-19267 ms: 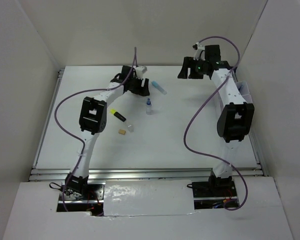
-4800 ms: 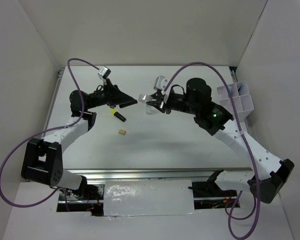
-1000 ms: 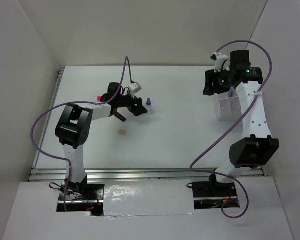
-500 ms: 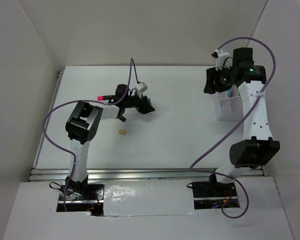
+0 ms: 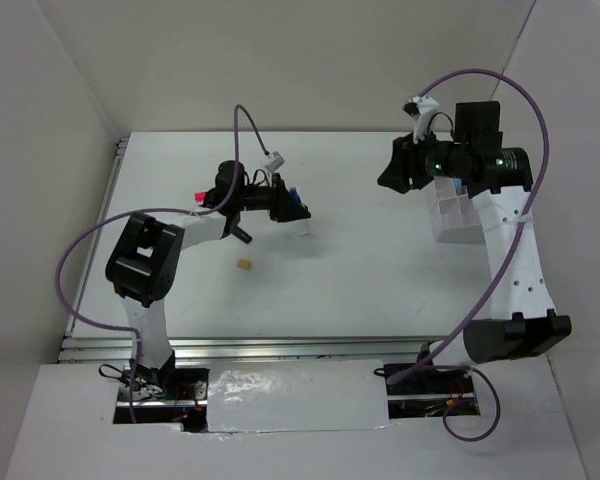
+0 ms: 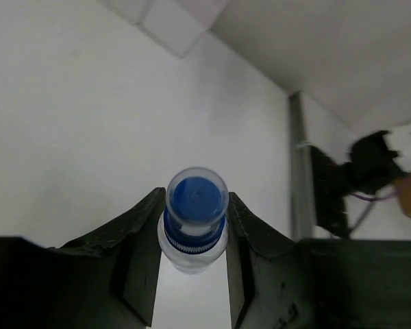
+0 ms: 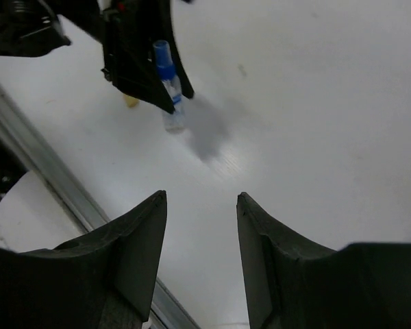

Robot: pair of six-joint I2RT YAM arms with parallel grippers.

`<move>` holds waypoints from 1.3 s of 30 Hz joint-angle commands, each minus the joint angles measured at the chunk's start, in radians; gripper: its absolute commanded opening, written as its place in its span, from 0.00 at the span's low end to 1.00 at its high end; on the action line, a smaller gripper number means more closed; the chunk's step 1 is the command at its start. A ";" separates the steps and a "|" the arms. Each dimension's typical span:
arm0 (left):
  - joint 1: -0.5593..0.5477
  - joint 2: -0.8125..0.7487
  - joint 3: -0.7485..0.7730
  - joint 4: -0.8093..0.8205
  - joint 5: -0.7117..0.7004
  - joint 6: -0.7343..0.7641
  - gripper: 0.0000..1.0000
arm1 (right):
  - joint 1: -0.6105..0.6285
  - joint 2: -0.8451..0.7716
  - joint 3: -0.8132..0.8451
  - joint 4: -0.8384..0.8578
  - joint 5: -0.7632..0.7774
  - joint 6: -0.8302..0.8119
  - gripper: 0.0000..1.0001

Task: Sort the stationery into containers
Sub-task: Grab a piece of stationery with the left arm, then pass the stationery from the left arm to the right

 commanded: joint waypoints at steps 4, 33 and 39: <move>-0.076 -0.219 -0.100 0.598 0.370 -0.544 0.05 | 0.185 -0.045 0.021 0.105 -0.156 0.062 0.51; -0.177 -0.291 -0.111 0.807 0.382 -0.758 0.01 | 0.357 0.058 -0.121 0.257 -0.334 0.437 0.45; -0.177 -0.316 -0.120 0.709 0.378 -0.671 0.01 | 0.388 0.079 -0.094 0.265 -0.325 0.426 0.45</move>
